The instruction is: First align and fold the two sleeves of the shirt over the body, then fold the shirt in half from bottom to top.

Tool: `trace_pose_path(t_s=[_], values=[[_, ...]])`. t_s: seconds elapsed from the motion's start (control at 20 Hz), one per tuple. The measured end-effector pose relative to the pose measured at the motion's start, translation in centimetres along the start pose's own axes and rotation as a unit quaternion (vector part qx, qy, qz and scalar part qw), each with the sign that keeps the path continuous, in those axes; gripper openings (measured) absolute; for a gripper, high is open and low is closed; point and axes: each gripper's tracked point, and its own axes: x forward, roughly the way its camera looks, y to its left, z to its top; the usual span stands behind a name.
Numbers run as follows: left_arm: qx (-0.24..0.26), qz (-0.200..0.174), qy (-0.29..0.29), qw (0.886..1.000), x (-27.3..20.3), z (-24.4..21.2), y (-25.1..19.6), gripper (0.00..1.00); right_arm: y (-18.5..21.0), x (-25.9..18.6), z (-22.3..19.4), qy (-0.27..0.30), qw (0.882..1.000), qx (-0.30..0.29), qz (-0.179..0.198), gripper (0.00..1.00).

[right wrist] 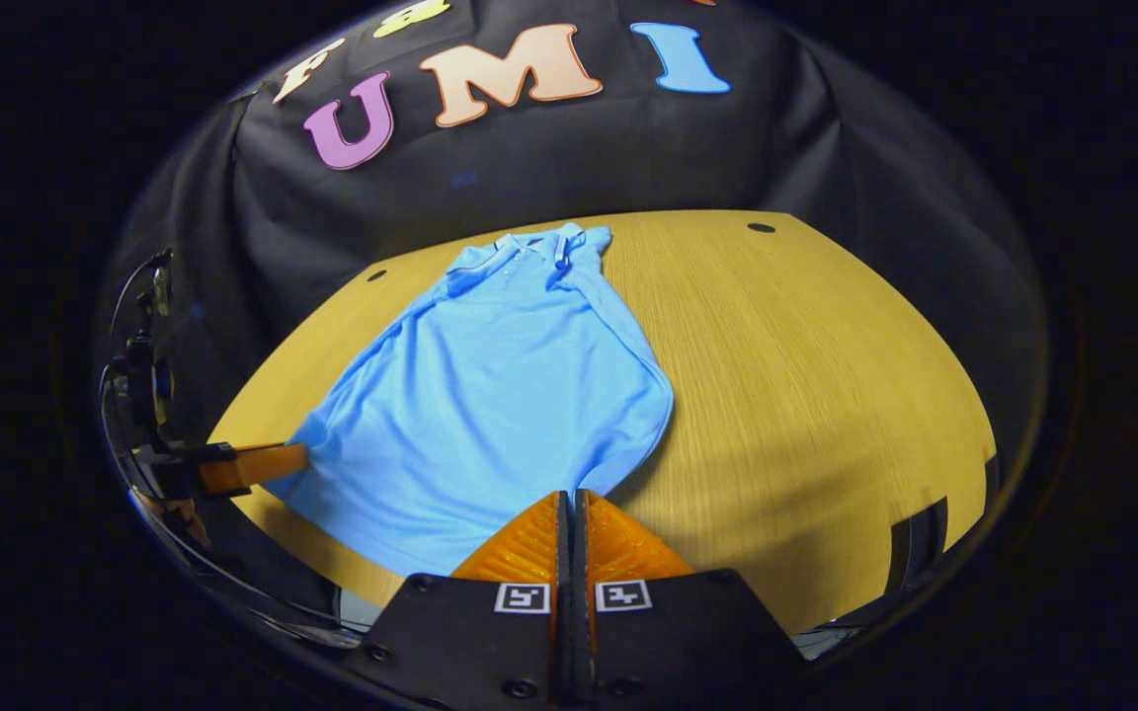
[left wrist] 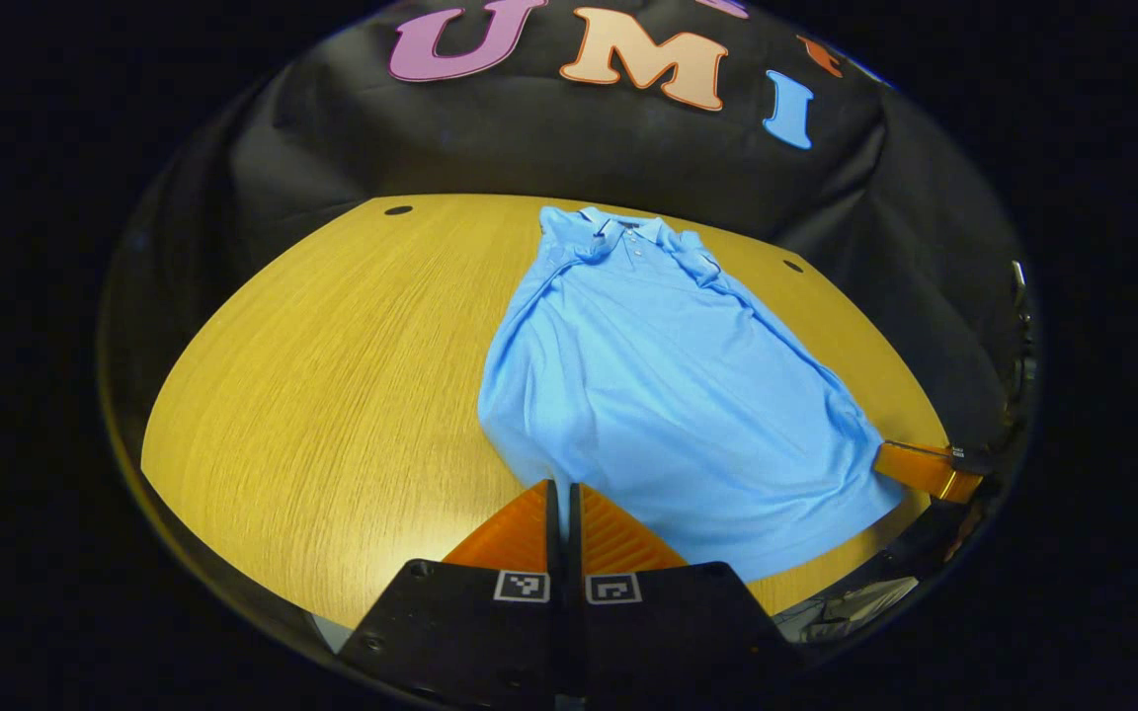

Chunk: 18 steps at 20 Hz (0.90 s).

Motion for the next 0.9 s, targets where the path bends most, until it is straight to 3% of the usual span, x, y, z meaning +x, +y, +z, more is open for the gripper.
trace_pose_path(t_s=[0.5,0.9], values=[[0.006,-0.016,-0.041,0.999,1.4,9.2,0.5,0.00,1.5,1.7,10.5,-0.065,0.998,0.013,0.010,0.02],[0.014,-0.027,-0.061,0.998,5.5,17.1,0.9,0.00,1.5,6.5,18.8,-0.104,0.994,0.024,0.005,0.02]])
